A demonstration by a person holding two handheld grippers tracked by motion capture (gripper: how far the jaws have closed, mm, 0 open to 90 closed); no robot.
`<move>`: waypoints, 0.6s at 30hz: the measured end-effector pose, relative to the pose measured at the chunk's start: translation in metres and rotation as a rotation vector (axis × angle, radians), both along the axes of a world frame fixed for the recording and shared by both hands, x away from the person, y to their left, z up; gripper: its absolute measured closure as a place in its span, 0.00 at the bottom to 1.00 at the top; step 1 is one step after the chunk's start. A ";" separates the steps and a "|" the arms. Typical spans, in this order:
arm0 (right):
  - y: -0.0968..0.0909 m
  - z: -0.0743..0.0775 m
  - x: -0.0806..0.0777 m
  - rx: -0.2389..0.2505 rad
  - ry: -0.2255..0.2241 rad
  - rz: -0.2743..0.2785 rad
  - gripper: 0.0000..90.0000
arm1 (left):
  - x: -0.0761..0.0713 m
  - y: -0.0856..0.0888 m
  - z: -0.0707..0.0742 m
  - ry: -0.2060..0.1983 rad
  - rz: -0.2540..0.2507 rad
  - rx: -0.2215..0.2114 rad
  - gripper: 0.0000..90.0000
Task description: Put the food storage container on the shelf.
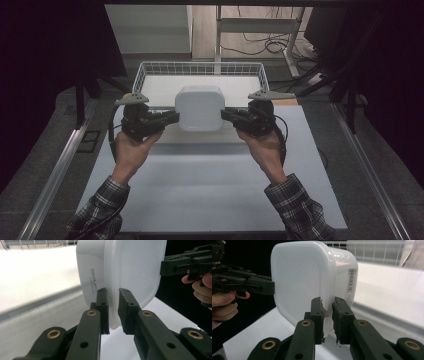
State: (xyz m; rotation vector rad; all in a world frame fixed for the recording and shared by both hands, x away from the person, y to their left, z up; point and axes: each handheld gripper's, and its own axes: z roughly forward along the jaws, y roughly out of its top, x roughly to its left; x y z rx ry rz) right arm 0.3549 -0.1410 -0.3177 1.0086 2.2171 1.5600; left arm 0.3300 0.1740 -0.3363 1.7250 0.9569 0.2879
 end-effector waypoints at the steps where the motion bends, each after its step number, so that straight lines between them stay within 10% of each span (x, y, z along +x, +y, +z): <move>1: 0.002 0.008 0.004 0.000 -0.010 -0.005 0.87 | 0.006 0.001 0.008 -0.003 0.004 0.000 0.89; 18: 0.008 0.023 0.052 0.013 0.057 -0.041 0.87 | 0.053 0.001 0.021 0.072 0.026 -0.007 0.87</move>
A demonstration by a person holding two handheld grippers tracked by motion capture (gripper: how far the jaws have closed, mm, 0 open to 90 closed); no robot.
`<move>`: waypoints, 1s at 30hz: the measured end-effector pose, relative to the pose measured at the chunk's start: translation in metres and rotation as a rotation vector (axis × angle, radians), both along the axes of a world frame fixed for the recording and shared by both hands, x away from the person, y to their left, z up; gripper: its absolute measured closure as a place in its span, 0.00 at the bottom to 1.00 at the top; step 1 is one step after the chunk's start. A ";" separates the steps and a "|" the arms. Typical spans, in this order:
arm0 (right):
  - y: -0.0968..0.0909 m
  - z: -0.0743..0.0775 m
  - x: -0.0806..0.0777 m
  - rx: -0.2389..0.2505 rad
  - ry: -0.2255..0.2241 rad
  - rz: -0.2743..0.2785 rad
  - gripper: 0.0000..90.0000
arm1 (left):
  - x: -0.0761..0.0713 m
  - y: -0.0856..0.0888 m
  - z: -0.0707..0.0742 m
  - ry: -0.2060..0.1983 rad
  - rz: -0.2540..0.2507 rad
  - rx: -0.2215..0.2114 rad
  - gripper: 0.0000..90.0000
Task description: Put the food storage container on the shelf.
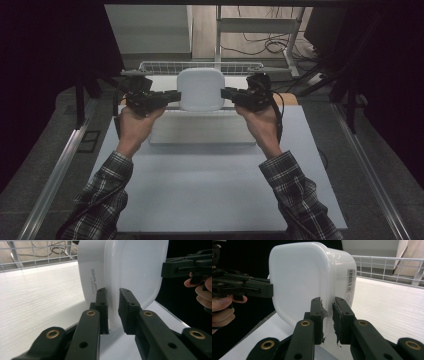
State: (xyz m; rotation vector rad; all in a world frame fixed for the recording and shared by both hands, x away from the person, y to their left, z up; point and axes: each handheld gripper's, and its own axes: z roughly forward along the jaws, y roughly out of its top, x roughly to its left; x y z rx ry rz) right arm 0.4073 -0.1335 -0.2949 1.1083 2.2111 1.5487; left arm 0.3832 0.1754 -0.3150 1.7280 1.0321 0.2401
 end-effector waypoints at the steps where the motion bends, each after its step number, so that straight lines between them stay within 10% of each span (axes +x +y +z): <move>1: 0.001 0.000 0.004 0.000 0.012 -0.002 0.86 | 0.002 0.000 0.000 0.004 0.000 -0.002 0.87; 30: 0.010 -0.005 0.038 -0.017 0.060 -0.048 0.68 | 0.035 -0.008 -0.005 0.044 0.017 -0.024 0.68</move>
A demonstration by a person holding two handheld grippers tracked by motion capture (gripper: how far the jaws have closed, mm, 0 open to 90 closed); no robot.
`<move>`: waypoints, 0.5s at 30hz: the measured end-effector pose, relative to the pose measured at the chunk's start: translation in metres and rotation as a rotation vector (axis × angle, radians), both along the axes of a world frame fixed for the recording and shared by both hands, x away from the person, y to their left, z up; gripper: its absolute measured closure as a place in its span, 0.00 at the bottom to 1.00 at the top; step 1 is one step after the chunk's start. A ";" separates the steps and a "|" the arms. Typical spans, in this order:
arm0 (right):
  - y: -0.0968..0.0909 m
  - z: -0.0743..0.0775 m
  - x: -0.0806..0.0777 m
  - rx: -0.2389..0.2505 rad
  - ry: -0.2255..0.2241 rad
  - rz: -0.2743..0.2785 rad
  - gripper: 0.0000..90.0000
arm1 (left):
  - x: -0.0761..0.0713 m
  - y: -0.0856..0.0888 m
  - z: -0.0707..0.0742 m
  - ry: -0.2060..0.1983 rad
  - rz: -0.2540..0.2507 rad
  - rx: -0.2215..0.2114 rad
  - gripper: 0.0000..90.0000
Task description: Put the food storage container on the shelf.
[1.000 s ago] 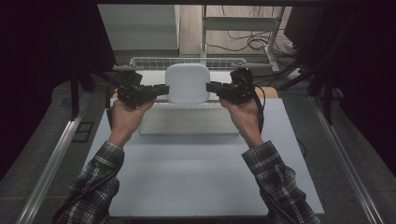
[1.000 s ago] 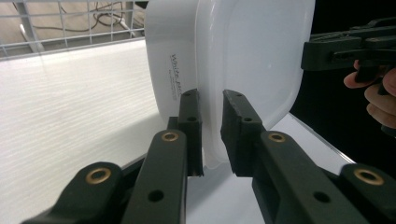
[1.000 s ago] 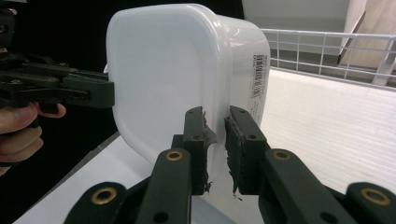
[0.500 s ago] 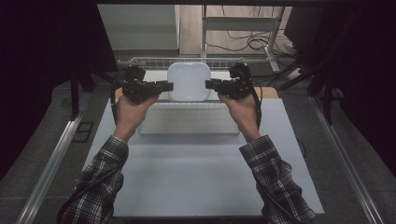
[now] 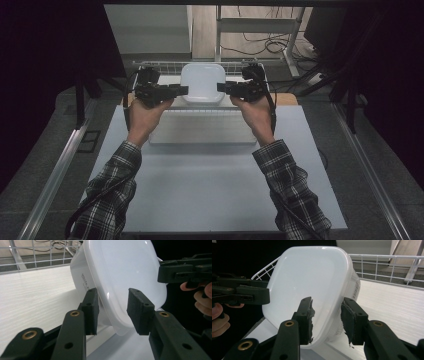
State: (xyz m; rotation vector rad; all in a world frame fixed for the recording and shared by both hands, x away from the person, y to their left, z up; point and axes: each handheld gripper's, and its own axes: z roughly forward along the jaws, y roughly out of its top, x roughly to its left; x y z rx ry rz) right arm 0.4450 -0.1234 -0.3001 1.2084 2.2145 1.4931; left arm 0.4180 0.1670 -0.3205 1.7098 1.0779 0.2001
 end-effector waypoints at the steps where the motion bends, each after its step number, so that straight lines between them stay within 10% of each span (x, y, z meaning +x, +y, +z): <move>1: 0.000 -0.001 0.002 0.004 0.000 0.000 0.66 | 0.001 0.000 0.000 -0.002 0.000 -0.002 0.68; 15: 0.005 -0.006 0.009 -0.015 -0.040 -0.059 0.57 | 0.017 -0.002 0.002 -0.029 0.066 0.025 0.56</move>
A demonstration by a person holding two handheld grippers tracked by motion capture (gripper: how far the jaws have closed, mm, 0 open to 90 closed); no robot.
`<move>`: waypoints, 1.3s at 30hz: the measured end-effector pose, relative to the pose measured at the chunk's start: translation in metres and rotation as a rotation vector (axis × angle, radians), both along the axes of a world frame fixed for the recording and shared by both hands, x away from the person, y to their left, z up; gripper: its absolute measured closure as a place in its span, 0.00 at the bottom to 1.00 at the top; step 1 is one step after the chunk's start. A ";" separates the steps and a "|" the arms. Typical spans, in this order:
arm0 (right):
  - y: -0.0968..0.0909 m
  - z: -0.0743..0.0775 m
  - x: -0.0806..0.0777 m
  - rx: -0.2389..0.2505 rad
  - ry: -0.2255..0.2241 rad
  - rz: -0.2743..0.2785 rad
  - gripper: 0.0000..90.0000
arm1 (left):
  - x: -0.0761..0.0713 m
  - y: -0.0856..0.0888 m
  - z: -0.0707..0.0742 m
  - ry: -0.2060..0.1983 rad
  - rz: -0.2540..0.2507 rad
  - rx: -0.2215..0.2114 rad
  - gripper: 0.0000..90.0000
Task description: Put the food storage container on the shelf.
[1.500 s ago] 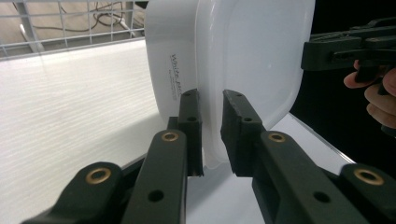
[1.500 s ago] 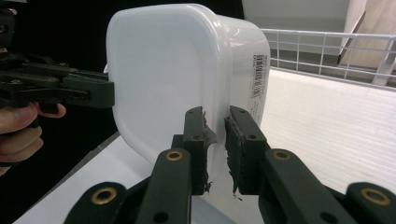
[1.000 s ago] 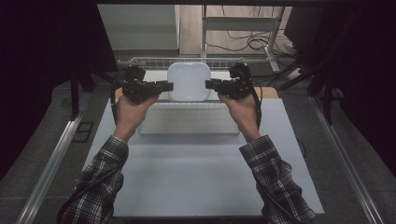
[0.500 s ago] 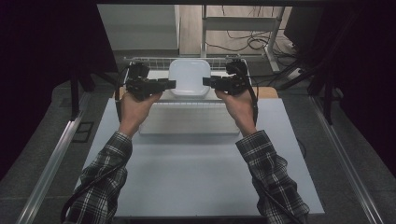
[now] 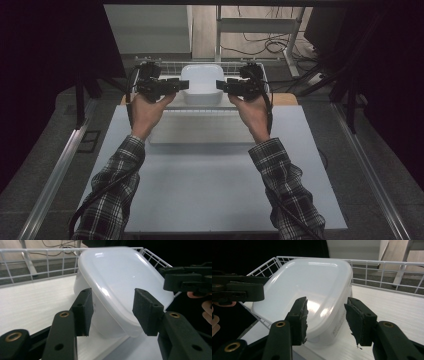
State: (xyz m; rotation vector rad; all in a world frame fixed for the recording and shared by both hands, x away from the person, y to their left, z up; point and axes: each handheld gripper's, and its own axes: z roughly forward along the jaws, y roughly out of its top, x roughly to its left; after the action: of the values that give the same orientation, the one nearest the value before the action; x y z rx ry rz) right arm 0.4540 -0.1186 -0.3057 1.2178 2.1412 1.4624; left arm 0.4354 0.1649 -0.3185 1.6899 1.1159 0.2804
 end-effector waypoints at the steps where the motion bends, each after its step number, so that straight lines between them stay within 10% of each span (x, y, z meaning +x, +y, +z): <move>1: 0.000 0.000 0.001 0.005 0.001 -0.005 0.57 | 0.002 -0.001 0.000 -0.002 0.007 0.003 0.56; 11: 0.001 0.001 0.002 -0.013 -0.015 -0.022 0.52 | 0.006 -0.004 0.003 -0.041 0.030 0.057 0.43; 18: -0.006 0.001 -0.004 0.037 -0.046 0.049 0.22 | -0.006 -0.003 0.003 -0.066 -0.071 0.004 0.22; 24: -0.006 -0.010 -0.013 -0.026 -0.088 0.078 0.07 | -0.016 -0.005 -0.008 -0.078 -0.115 0.029 0.10; 39: -0.007 -0.023 -0.028 -0.076 -0.101 0.119 0.03 | -0.034 -0.006 -0.025 -0.121 -0.168 0.070 0.06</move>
State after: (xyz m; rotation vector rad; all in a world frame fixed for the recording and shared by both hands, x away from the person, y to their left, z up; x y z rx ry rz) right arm 0.4260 -0.1256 -0.3286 0.9846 2.2122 1.4428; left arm 0.4018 0.1590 -0.3433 1.7927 0.8785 0.3140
